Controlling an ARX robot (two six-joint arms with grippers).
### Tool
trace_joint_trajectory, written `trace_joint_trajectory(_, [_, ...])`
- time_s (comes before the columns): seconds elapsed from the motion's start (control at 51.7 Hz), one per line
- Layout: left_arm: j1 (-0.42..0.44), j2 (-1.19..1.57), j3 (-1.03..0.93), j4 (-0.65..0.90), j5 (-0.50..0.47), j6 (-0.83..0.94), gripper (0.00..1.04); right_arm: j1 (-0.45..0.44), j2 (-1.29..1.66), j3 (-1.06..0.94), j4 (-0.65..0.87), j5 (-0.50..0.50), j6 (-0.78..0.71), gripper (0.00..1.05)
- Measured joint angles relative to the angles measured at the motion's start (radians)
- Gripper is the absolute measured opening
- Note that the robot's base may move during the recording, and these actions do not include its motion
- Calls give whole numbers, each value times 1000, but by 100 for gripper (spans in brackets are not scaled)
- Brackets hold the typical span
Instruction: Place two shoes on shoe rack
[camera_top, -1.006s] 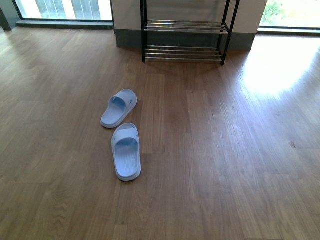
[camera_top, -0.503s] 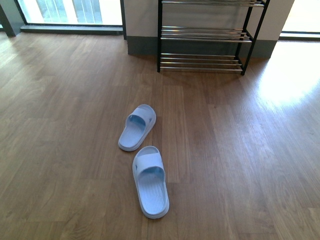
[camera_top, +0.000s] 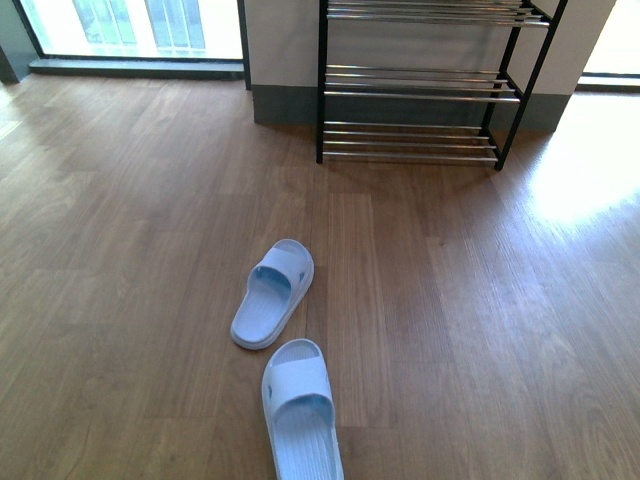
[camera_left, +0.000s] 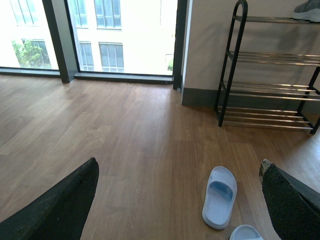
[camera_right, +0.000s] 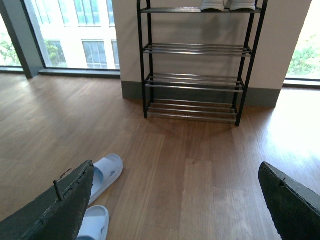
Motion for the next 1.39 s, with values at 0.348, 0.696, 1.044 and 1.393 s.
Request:
trace_joint_trajectory(0.348, [0,0,0,0,0,0,95,0,0,0,0,0,0,96])
trace_joint_trajectory(0.696, [0,0,0,0,1,0,95,0,0,0,0,2,0,96])
trace_joint_trajectory(1.044, [0,0,0,0,-2,0,95,0,2,0,0,-1,0,96])
trace_joint_trajectory(1.393, [0,0,0,0,0,0,95,-2,113,6,-22,6,-77,96])
